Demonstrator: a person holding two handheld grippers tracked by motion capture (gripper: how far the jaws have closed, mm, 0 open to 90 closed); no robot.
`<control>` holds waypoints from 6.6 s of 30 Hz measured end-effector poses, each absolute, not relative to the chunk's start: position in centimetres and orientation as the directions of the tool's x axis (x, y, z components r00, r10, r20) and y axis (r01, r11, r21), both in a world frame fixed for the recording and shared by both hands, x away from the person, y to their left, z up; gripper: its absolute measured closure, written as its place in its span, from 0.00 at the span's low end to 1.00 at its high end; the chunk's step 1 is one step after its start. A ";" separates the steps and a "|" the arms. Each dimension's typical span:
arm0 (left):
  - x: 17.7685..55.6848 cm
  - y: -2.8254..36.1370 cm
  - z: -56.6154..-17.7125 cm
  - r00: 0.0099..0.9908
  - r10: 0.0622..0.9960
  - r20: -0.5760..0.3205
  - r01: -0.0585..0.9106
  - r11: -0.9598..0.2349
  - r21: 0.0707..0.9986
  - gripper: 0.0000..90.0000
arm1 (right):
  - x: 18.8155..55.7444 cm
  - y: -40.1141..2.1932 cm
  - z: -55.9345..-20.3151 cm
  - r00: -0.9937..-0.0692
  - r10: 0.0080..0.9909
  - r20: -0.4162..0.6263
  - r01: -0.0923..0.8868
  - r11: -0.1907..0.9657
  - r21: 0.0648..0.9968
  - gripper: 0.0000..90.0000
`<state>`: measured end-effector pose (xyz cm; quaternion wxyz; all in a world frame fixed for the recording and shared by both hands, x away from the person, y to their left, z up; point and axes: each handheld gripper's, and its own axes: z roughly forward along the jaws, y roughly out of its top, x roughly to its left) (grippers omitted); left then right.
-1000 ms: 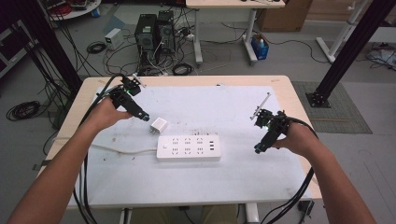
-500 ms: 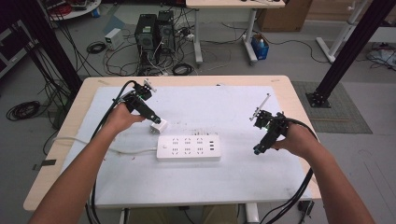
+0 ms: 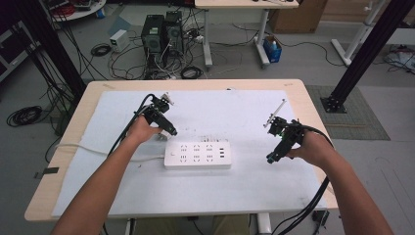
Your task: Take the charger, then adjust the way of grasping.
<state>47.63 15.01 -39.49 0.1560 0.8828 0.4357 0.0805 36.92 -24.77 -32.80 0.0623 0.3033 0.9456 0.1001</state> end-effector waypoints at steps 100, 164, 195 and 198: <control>37.6 19.5 -26.7 0.904 0.426 0.046 0.339 -0.776 0.532 0.47 | 35.9 -23.5 -31.5 -0.793 0.605 -0.073 0.565 0.776 0.281 0.04; 34.6 7.2 -29.5 0.985 0.114 0.129 -0.001 -0.746 0.666 0.47 | 36.7 -16.0 -33.1 -0.495 0.391 0.776 0.868 0.179 0.463 0.19; 34.2 5.6 -30.1 0.973 0.112 0.201 -0.042 -0.773 0.633 0.41 | 37.1 -15.4 -34.8 -0.340 0.319 0.885 0.940 0.101 0.325 0.70; 34.3 5.9 -30.4 0.971 0.138 0.197 -0.011 -0.791 0.612 0.26 | 37.0 -15.8 -34.7 -0.369 0.349 0.861 0.928 0.096 0.359 0.70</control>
